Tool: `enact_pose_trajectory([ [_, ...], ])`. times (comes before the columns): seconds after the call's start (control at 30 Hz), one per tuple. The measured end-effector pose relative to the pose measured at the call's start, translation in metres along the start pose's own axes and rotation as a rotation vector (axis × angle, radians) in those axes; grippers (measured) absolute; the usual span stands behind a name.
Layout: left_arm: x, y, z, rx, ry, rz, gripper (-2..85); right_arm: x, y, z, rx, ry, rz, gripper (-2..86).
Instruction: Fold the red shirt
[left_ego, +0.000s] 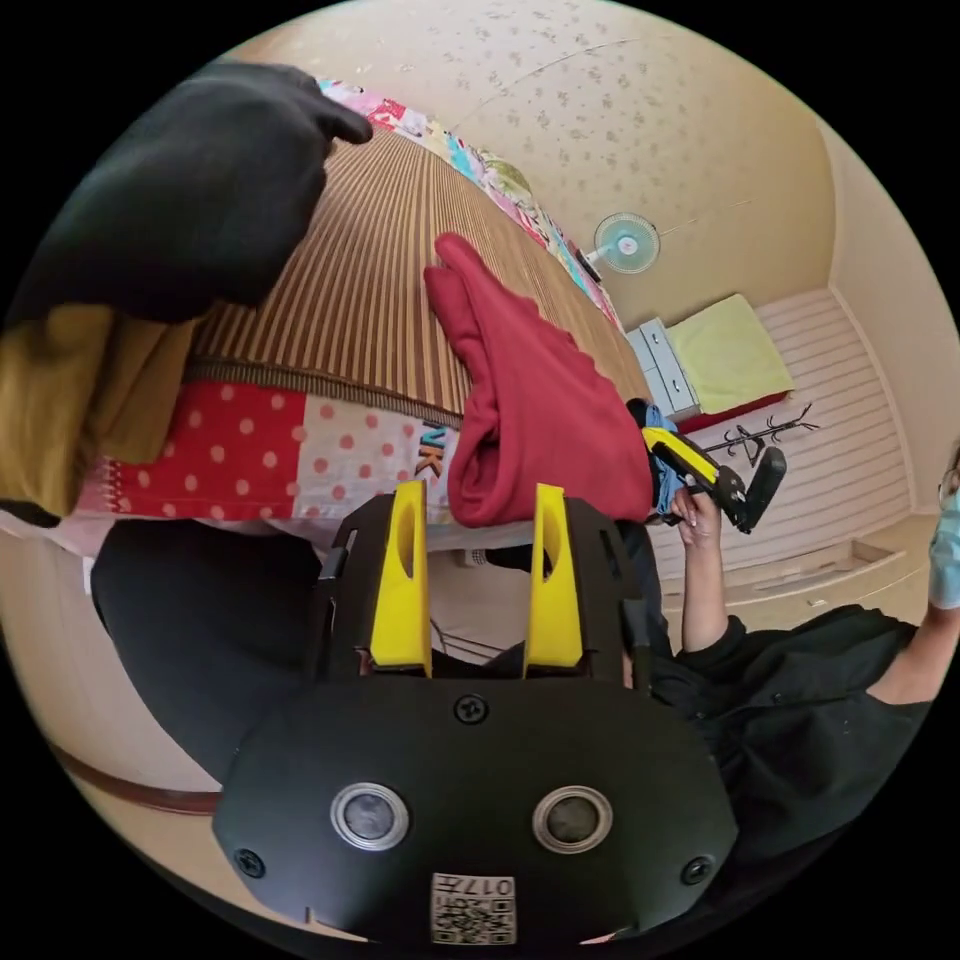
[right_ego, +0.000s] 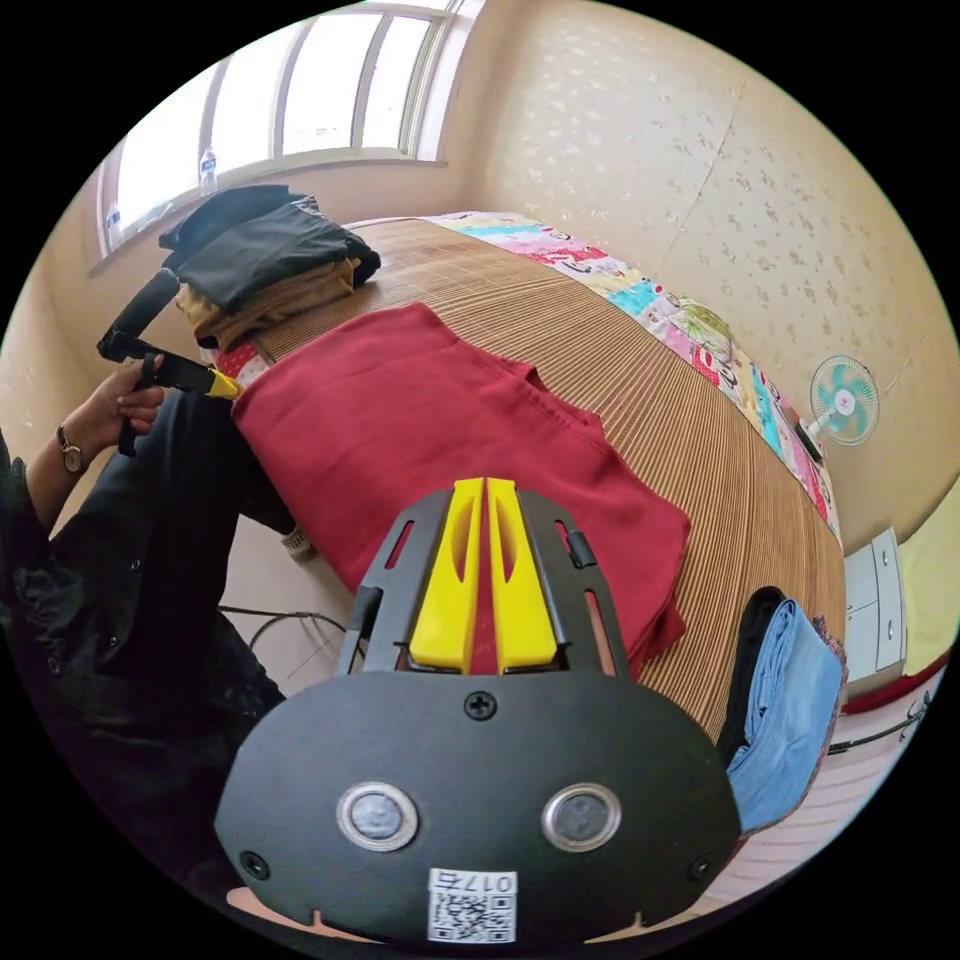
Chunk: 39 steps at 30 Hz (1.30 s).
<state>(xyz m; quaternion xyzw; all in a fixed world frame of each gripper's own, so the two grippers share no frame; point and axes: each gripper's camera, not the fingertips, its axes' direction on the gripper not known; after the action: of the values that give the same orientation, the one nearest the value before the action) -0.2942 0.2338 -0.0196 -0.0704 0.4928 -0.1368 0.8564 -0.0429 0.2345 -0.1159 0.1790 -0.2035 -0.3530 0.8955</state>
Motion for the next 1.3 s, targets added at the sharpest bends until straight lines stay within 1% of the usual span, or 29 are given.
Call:
enact_pose_trajectory([
  [0.07,-0.012,-0.002,0.008,0.020,0.092,-0.014,16.1,0.001,0.001,0.004,0.001,-0.041,0.041,1.6],
  [0.1,-0.015,-0.002,0.010,0.018,0.107,-0.017,16.2,0.002,0.002,0.004,0.002,-0.055,0.055,1.6],
  [0.17,-0.026,-0.005,0.020,-0.003,0.109,-0.045,15.8,0.009,0.010,0.009,0.013,-0.132,0.155,2.0],
  [0.23,-0.033,-0.005,0.024,-0.011,0.104,-0.076,14.4,0.012,0.019,0.017,-0.004,-0.197,0.192,2.3],
  [0.3,-0.038,-0.004,0.026,-0.013,0.127,-0.085,12.5,0.010,0.026,0.029,-0.077,-0.186,0.197,2.7],
  [0.33,-0.039,-0.004,0.027,-0.020,0.145,-0.089,12.2,0.007,0.031,0.039,-0.146,-0.149,0.182,2.9],
  [0.4,-0.037,-0.002,0.027,-0.023,0.165,-0.090,10.5,0.005,0.039,0.043,-0.136,-0.151,0.180,3.1],
  [0.5,-0.019,0.002,0.016,0.023,0.186,-0.021,7.1,0.015,0.044,0.044,-0.129,-0.190,0.234,3.0],
  [0.57,0.004,0.001,0.005,0.079,0.241,0.056,6.3,0.028,0.044,0.044,-0.146,-0.246,0.286,2.8],
  [0.67,0.042,-0.008,0.000,0.138,0.275,0.178,6.0,0.042,0.051,0.044,-0.141,-0.307,0.327,2.6],
  [0.8,0.097,-0.027,0.025,0.125,0.298,0.347,5.7,0.047,0.061,0.041,-0.116,-0.319,0.324,2.6],
  [0.87,0.139,-0.036,0.050,0.096,0.297,0.468,5.6,0.052,0.068,0.031,-0.101,-0.321,0.342,2.5],
  [0.9,0.150,-0.038,0.057,0.085,0.298,0.495,5.6,0.054,0.069,0.027,-0.101,-0.321,0.353,2.5],
  [0.93,0.172,-0.041,0.072,0.058,0.297,0.547,5.6,0.060,0.075,0.017,-0.108,-0.305,0.393,2.5],
  [1.0,0.203,-0.043,0.096,0.018,0.291,0.609,5.5,0.073,0.089,-0.005,-0.082,-0.258,0.455,2.5],
  [1.07,0.240,-0.039,0.132,-0.033,0.292,0.672,5.5,0.094,0.117,-0.042,0.000,-0.148,0.514,2.5],
  [1.1,0.248,-0.038,0.142,-0.048,0.295,0.684,5.5,0.099,0.124,-0.049,0.009,-0.114,0.529,2.5],
  [1.17,0.275,-0.029,0.183,-0.115,0.319,0.722,5.5,0.122,0.153,-0.060,-0.026,-0.026,0.579,2.6],
  [1.27,0.295,-0.013,0.234,-0.202,0.378,0.709,5.6,0.154,0.190,-0.058,-0.135,-0.040,0.699,2.8],
  [1.3,0.298,-0.009,0.244,-0.214,0.386,0.707,5.6,0.159,0.197,-0.060,-0.140,-0.049,0.719,2.9],
])
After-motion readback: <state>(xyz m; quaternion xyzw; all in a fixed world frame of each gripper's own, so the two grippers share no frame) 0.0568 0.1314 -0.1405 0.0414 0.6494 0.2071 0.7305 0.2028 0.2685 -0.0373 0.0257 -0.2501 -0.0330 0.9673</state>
